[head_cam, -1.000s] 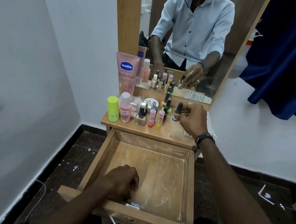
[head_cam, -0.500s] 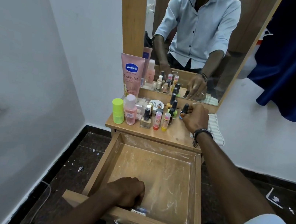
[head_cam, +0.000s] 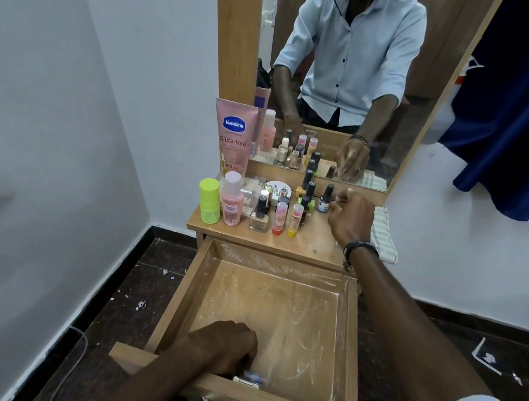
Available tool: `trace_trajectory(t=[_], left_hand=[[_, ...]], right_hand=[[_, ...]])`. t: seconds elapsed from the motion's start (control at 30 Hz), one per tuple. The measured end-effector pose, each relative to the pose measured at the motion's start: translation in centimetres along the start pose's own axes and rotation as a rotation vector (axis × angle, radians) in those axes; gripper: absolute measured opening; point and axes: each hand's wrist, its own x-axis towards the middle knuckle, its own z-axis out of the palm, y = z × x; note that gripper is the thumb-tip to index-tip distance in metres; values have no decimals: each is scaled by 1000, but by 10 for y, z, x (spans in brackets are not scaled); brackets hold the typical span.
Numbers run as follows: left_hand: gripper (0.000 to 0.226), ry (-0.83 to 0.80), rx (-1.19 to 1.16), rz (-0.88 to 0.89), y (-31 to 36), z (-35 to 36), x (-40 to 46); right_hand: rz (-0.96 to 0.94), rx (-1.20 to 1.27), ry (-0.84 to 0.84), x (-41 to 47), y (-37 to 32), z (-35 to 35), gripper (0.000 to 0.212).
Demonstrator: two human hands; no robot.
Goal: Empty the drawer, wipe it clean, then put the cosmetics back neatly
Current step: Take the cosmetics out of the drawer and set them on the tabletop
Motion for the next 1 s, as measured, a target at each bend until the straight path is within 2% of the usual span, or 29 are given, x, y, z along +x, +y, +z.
trace_trajectory(t=[0.1,0.2,0.27,0.37,0.43,0.5,0.57,0.63,0.77,0.9,1.0], left_hand=[[34,-12,-9,-42,0,0,-2],[21,20,-35,-44,-6,0,-3],[16,82,-150,-24,-15,0,-4],[4,302,-631,-7,-16,-4,-4],[6,477,-1007,-48,-4,-10,-4],[13,590,-1240,-63,11,-18,-3],[17,645,-1411,-46,26,-26,-1],[17,688,-1561,-38,36,-31,1],[14,742,-1660,-22,43,-34,5],[27,733,-1650,-14,42,-33,5],[21,733,-1627,-26,42,-31,5]], right_hand=[[-82,104,79,-8,0,-13,9],[-193,184,101,-29,-3,-35,7],[-232,246,73,-48,-3,-49,5],[-202,329,-136,-77,1,-65,5],[-143,316,-423,-91,5,-68,2],[-109,253,-685,-102,8,-63,6],[-115,235,-779,-113,8,-53,15],[-111,318,-775,-122,7,-47,17],[-141,455,-726,-127,6,-48,15],[-187,463,-711,-129,8,-50,18],[-165,474,-707,-128,9,-51,17]])
